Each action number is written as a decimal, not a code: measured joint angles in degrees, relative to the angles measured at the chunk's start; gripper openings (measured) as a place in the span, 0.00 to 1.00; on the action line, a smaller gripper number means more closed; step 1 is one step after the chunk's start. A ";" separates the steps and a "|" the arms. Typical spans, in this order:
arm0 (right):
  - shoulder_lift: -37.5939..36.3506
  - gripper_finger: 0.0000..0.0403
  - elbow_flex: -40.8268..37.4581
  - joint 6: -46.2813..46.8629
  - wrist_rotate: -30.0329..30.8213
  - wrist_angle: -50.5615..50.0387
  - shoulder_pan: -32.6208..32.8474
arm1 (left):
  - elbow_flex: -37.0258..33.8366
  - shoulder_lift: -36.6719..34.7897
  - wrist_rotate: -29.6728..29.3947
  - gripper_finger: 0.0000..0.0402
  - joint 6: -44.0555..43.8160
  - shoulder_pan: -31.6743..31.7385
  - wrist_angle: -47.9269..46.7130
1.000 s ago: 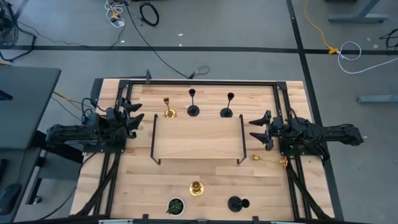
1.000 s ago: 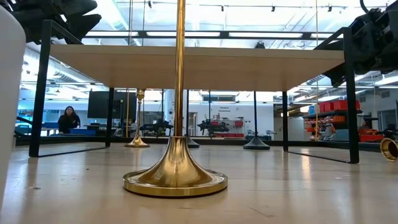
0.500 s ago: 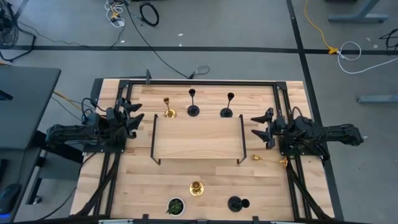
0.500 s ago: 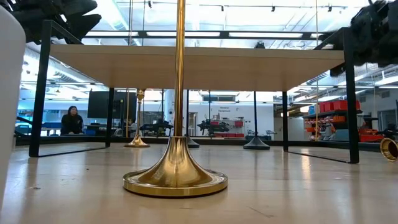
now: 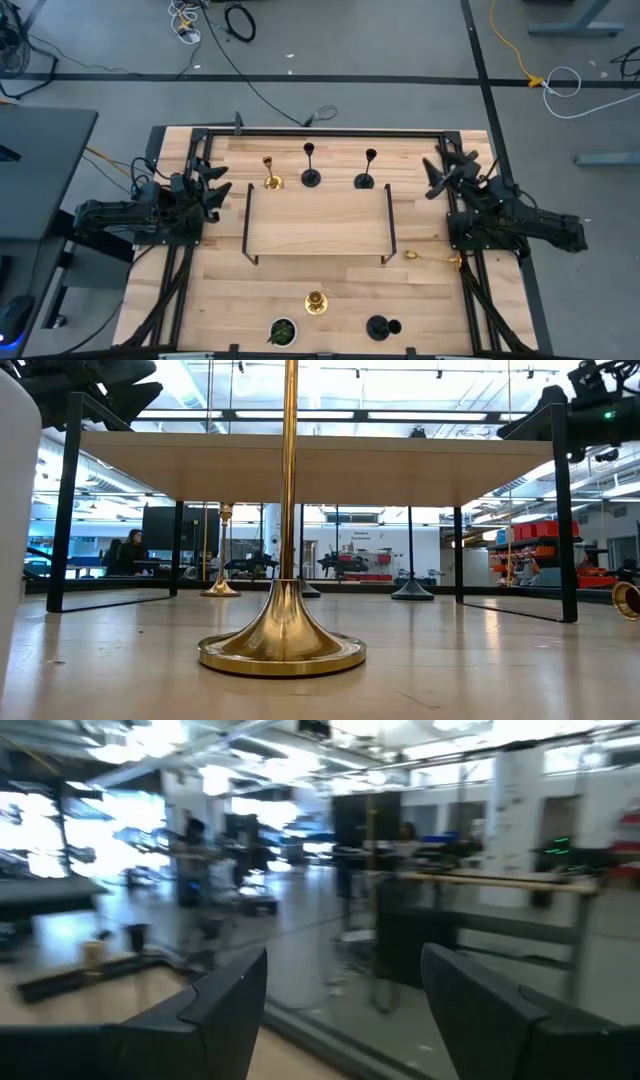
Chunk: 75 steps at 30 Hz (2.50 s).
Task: Pick & Place candle stick holders
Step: Put the top right black candle holder on the shelf
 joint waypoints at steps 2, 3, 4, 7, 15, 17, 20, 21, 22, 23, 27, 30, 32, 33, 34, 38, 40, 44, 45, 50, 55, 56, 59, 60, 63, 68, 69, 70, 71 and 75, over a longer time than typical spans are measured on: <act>0.32 0.66 0.89 -0.68 -2.00 -0.85 -3.71 | 0.00 0.00 -0.02 0.55 0.02 0.00 -0.04; 0.63 0.66 0.92 -0.72 -3.56 0.07 -5.60 | 0.00 0.00 -0.02 0.55 0.02 0.00 -0.02; 1.06 0.66 0.92 -0.75 -5.06 0.64 -7.51 | -0.01 0.00 -0.04 0.55 0.02 0.00 -0.02; 4.86 0.66 -0.17 -0.26 -8.54 1.89 -14.29 | 0.00 0.00 -0.36 0.55 0.02 -0.02 -0.02; 22.06 0.66 -0.01 0.37 -27.07 20.13 -35.07 | 0.00 0.00 -0.45 0.55 0.07 0.00 0.61; 27.72 0.66 1.27 0.89 -31.28 21.26 -40.80 | 0.00 0.00 -0.45 0.55 0.09 -0.01 0.58; 36.17 0.66 3.37 1.38 -40.43 21.45 -46.29 | -0.01 0.04 -0.52 0.55 0.37 0.00 0.26; 38.97 0.66 3.90 1.92 -43.62 22.15 -47.57 | 0.01 0.04 -0.50 0.55 0.71 0.00 0.29; 41.73 0.66 4.20 2.04 -45.21 22.87 -48.80 | 0.01 0.04 -0.56 0.55 0.90 0.00 0.60; 44.08 0.66 4.26 2.56 -45.67 23.43 -49.74 | 0.01 0.02 -0.82 0.55 1.14 0.00 0.84; 50.93 0.66 4.24 7.88 -54.70 24.53 -49.65 | 0.01 0.04 -0.87 0.55 1.20 -0.02 0.91; 53.28 0.66 4.25 11.31 -64.94 27.54 -47.78 | 0.01 0.04 -0.90 0.55 1.51 0.00 0.92; 53.77 0.66 4.24 12.29 -70.15 29.58 -46.43 | 0.01 0.04 -0.90 0.55 1.49 -0.02 1.24; 53.89 0.66 4.24 12.68 -71.73 30.31 -45.74 | 0.01 0.04 -0.90 0.55 1.52 -0.02 1.32; 53.92 0.66 4.24 13.13 -72.84 31.13 -45.00 | 0.01 0.04 -0.90 0.55 1.51 -0.01 1.47; 53.90 0.66 4.26 19.63 -73.62 32.47 -42.44 | 0.01 0.04 -0.97 0.55 1.51 -0.01 1.55; 53.90 0.66 4.25 20.35 -72.44 32.27 -41.59 | 0.01 0.04 -1.13 0.55 1.51 0.00 1.55; 53.90 0.66 4.25 18.82 -67.12 32.77 -40.56 | 0.01 0.04 -1.13 0.55 1.53 0.00 1.55; 53.90 0.66 4.24 18.77 -65.89 32.77 -40.32 | 0.01 0.04 -1.12 0.55 1.53 0.00 1.55; 55.26 0.66 4.24 15.09 -66.49 30.71 -36.84 | 0.01 0.04 -1.14 0.55 1.55 0.00 1.20; 58.94 0.66 4.24 9.32 -56.34 29.77 -32.03 | 0.01 0.04 -1.44 0.55 1.55 -0.01 1.19; 59.84 0.66 4.24 8.77 -55.30 30.31 -31.38 | 0.01 0.04 -1.53 0.55 1.55 0.00 1.18; 62.36 0.66 4.24 8.06 -54.80 32.21 -29.73 | 0.01 0.04 -1.53 0.55 1.55 -0.02 1.18; 63.24 0.66 4.24 8.06 -54.80 33.01 -29.25 | 0.01 0.04 -1.53 0.55 1.55 -0.02 1.18; 66.25 0.66 4.24 7.43 -54.66 35.11 -27.78 | 0.01 0.04 -1.53 0.55 1.56 0.00 1.16; 71.13 0.66 4.24 7.21 -52.29 40.78 -25.74 | 0.01 0.04 -1.53 0.55 1.57 -0.01 1.16; 72.01 0.66 4.24 7.27 -52.31 42.19 -25.37 | 0.01 0.04 -1.53 0.55 1.57 -0.01 1.16; 72.86 0.66 4.24 7.44 -52.29 43.68 -24.99 | 0.01 0.04 -1.53 0.55 1.57 -0.01 1.16; 73.67 0.66 4.24 7.52 -52.30 45.14 -24.72 | 0.01 0.04 -1.53 0.55 1.57 -0.02 1.16; 75.84 0.66 4.24 7.69 -52.31 48.91 -24.28 | 0.01 0.04 -1.53 0.55 1.57 0.00 1.16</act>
